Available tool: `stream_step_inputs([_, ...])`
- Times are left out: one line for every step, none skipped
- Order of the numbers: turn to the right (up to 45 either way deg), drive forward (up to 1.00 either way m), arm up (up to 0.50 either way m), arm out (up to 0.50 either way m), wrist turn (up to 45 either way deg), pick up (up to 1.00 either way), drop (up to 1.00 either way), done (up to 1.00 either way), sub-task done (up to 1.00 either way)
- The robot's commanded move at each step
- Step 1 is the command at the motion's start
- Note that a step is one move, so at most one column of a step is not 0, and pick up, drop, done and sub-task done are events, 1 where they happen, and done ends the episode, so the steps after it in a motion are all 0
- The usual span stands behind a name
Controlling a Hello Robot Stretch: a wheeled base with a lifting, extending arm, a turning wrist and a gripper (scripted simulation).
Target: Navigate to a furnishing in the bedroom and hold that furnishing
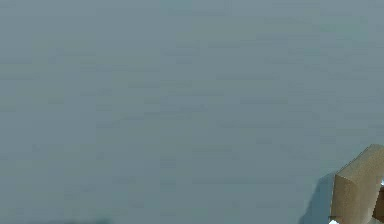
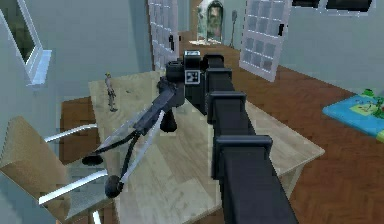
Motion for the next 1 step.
stream_step_inputs([0.0,0.0,0.0,0.0,45.0,0.0,0.0,0.0,0.0])
